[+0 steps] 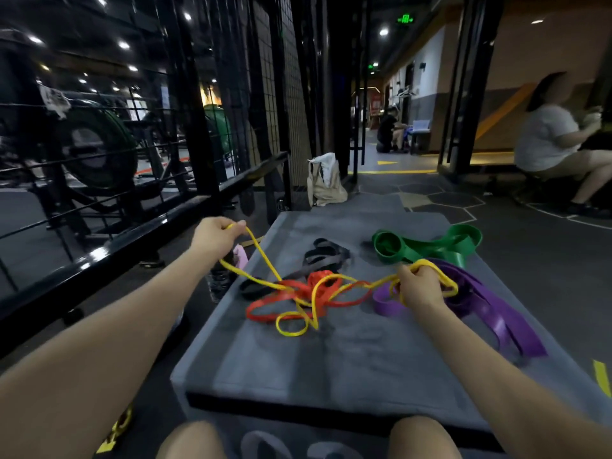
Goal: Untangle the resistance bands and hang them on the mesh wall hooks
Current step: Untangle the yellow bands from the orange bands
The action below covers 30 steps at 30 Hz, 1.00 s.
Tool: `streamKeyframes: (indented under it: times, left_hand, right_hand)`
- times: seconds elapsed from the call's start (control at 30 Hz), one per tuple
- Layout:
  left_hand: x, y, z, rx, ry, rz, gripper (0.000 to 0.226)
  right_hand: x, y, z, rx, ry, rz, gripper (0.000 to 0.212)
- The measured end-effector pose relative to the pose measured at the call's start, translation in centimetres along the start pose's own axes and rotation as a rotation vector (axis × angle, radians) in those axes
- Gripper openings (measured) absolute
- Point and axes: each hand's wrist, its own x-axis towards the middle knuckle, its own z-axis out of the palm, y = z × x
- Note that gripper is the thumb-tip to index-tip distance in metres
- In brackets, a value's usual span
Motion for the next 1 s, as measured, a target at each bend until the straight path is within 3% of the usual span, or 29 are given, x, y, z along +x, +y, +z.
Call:
streamKeyframes:
  times: [0.23, 0.37, 0.43, 0.6, 0.7, 0.77, 0.9, 0.93, 1.0]
  left_hand:
    - [0.0, -4.2, 4.8, 0.057, -0.125, -0.07, 0.024]
    - [0.8, -4.9, 8.2, 0.137, -0.115, -0.047, 0.025]
    - [0.8, -4.6, 9.8, 0.187, -0.169, -0.036, 0.041]
    - [-4.1, -6.2, 13.8, 0.306, -0.542, 0.112, 0.083]
    - [-7.2, -8.4, 15.2, 0.687, -0.683, 0.239, 0.094]
    - [-7.3, -9.1, 15.4, 0.789, -0.617, 0.291, 0.079]
    - [-3.8, -8.9, 14.9, 0.629, -0.556, 0.299, 0.045]
    - [-2.7, -8.5, 14.6, 0.53, -0.493, 0.243, 0.043]
    - [-0.7, -7.3, 14.0, 0.408, -0.209, 0.11, 0.041]
  right_hand:
    - [-0.9, 2.0, -1.3, -0.197, -0.111, 0.038, 0.033]
    - [-0.6, 2.3, -1.6, -0.384, -0.22, 0.038, 0.037]
    - [-0.5, 2.3, -1.4, -0.462, -0.235, 0.032, 0.037]
    - [-0.1, 2.9, -0.5, -0.614, -0.281, -0.018, 0.037]
    - [0.2, 3.4, 0.4, -0.658, -0.262, -0.076, 0.039]
    - [0.4, 3.6, 1.0, -0.661, -0.261, -0.07, 0.036]
    - [1.0, 3.9, 1.8, -0.671, -0.274, -0.056, 0.032]
    - [1.2, 3.9, 2.0, -0.674, -0.271, -0.06, 0.031]
    - [1.4, 3.9, 2.4, -0.683, -0.264, -0.064, 0.025]
